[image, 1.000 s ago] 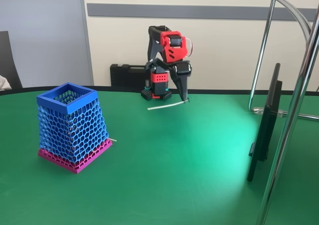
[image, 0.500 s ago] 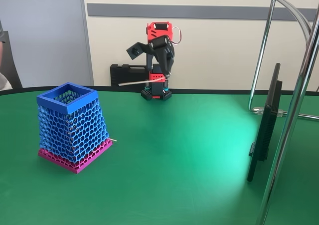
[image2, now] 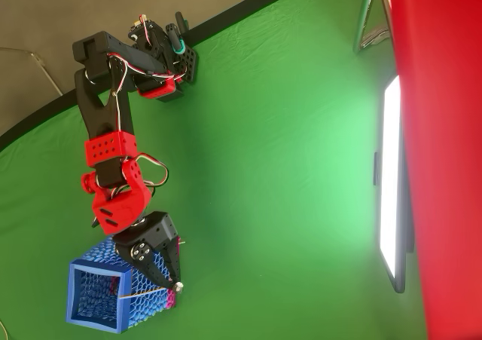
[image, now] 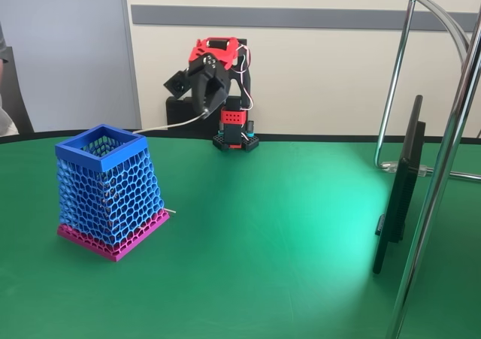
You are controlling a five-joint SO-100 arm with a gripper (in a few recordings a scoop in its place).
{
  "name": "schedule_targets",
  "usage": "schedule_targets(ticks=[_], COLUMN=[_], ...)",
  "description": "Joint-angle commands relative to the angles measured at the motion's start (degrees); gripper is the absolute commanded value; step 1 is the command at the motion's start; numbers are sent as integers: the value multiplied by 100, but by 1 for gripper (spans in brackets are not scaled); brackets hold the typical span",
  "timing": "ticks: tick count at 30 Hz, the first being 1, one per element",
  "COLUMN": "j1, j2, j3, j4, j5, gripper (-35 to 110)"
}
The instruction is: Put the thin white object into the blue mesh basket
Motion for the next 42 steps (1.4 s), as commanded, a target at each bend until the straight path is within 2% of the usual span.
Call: schedule_targets(ticks=[1, 11, 28, 35, 42], j1=[193, 563, 1582, 1995, 2250], j2=[-88, -343, -202, 334, 1283], j3=[-316, -554, -343, -35, 932], j4=[-132, -123, -88, -149, -888], j5=[176, 545, 2426, 2848, 2927], gripper=[0, 0, 0, 20, 24])
